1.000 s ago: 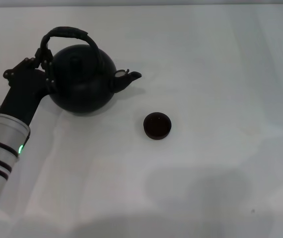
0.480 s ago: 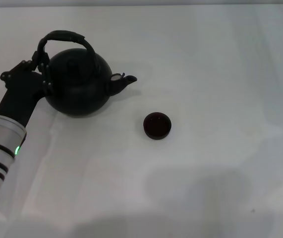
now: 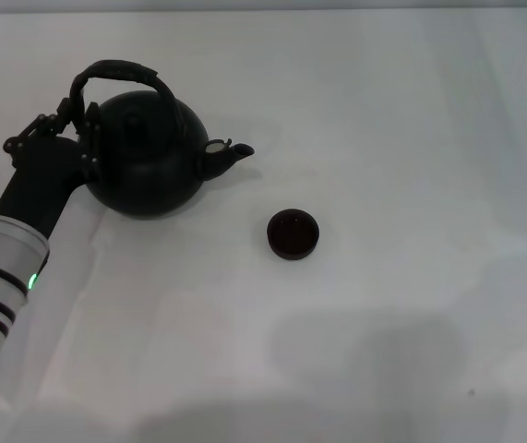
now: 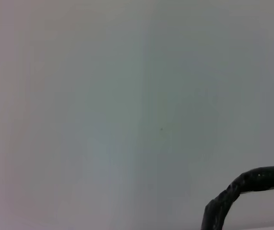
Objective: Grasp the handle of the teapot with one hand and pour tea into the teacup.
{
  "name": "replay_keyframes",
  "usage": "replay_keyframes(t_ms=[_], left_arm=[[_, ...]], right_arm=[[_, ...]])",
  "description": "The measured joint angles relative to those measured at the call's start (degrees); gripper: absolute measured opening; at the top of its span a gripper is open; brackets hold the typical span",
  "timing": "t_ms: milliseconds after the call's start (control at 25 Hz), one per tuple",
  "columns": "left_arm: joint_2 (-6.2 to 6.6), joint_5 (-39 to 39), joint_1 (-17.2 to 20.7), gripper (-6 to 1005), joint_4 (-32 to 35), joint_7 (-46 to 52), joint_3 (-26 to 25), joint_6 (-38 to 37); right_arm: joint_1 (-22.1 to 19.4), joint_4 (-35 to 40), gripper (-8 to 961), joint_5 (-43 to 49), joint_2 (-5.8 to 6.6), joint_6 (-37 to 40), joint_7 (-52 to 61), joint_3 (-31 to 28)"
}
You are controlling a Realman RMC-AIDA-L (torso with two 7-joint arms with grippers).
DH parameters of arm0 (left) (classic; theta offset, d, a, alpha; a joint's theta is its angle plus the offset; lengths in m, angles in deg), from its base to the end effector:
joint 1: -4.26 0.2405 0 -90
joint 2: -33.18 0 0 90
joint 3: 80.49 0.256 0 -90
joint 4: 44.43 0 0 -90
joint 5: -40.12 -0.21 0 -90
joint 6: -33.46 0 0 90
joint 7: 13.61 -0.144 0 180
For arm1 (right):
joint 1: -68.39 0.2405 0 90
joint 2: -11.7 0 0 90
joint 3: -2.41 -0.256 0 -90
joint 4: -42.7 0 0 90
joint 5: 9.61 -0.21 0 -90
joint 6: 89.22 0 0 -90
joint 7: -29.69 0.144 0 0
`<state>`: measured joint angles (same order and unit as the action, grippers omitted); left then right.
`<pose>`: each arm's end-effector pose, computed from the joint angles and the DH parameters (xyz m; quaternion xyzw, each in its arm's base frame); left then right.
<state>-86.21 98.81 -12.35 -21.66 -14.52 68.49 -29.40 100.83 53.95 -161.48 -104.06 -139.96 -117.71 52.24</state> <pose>-0.3117 0.2813 -0.0736 -0.7392 -0.2595 -0.2835 0.5531 0.3447 0.3998 0.0632 -0.6234 0.3355 0.3319 0.6234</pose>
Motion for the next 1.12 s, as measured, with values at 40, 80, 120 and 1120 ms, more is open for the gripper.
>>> replay_keyframes(t_ms=[40, 80, 120, 1120], left_arm=[[0.00, -0.03, 0.00, 216, 0.00, 0.00, 0.00, -0.01], [0.00, -0.04, 0.00, 229, 0.00, 0.01, 0.00, -0.08], [0.00, -0.04, 0.00, 243, 0.00, 0.01, 0.00, -0.08], [-0.10, -0.01, 6.18, 833, 0.00, 1.64, 2.42, -11.57]], right_arm=[[-0.03, 0.00, 838, 0.00, -0.01, -0.05, 0.00, 0.00], [-0.04, 0.00, 838, 0.00, -0.03, -0.08, 0.00, 0.00], [-0.08, -0.01, 838, 0.00, -0.06, -0.15, 0.00, 0.00], [-0.28, -0.10, 838, 0.00, 0.00, -0.72, 0.00, -0.09]])
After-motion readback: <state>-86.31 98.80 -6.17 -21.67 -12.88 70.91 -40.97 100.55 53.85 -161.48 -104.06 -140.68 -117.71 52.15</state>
